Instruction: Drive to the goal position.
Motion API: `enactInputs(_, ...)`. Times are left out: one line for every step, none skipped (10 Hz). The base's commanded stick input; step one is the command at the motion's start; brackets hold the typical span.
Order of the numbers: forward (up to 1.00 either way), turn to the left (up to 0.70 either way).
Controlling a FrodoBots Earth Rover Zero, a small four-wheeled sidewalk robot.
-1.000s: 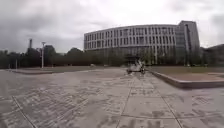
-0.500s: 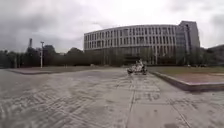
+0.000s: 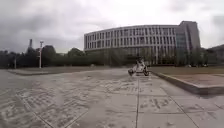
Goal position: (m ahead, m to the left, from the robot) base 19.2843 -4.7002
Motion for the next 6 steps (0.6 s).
enactInputs(0.70, 0.00)
enactInputs(0.70, 0.00)
enactInputs(0.70, 0.00)
enactInputs(0.70, 0.00)
enactInputs(0.70, 0.00)
enactInputs(0.70, 0.00)
